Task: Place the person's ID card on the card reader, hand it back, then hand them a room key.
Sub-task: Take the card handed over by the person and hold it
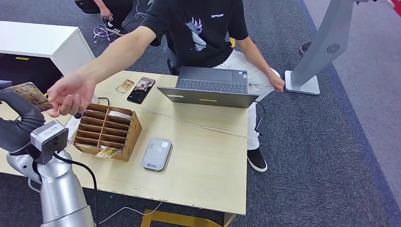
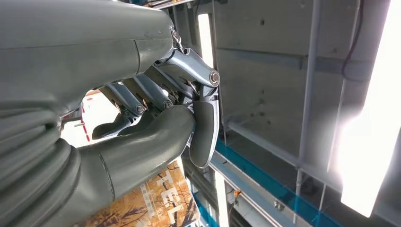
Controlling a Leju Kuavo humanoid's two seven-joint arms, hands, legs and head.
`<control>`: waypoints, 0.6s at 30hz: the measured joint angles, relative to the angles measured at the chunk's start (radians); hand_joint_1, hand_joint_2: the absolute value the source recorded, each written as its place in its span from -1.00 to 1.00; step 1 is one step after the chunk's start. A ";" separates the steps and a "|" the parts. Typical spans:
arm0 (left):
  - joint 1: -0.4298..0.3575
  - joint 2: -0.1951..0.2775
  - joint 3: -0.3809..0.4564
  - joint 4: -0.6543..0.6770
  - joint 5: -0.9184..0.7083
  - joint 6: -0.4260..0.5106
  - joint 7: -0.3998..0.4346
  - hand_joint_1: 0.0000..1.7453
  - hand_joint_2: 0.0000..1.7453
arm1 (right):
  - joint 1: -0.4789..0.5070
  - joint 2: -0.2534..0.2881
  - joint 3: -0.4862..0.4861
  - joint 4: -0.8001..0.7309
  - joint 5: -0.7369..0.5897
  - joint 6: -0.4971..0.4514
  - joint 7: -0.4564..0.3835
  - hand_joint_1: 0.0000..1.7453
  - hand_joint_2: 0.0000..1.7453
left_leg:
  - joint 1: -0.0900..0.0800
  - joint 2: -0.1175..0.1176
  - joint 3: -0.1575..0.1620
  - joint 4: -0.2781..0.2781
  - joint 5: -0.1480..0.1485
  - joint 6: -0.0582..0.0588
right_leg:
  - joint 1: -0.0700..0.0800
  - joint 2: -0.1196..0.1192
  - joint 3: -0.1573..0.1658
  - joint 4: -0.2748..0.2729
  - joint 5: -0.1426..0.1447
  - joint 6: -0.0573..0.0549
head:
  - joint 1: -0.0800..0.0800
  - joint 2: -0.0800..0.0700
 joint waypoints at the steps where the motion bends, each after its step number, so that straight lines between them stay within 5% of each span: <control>1: 0.001 -0.001 -0.001 -0.007 0.001 0.000 0.000 1.00 1.00 | 0.000 0.000 0.000 0.000 0.000 0.000 0.000 -1.00 1.00 | 0.000 0.000 0.000 0.000 0.000 0.000 | 0.000 0.000 0.000 0.000 0.000 0.000 | 0.000 0.000; 18: 0.011 -0.002 -0.003 -0.037 0.004 -0.001 0.000 1.00 1.00 | 0.000 0.000 0.000 0.000 -0.001 -0.001 0.000 -1.00 1.00 | 0.000 0.000 0.000 0.000 0.000 0.000 | 0.000 0.000 0.000 0.000 0.000 0.000 | 0.000 0.000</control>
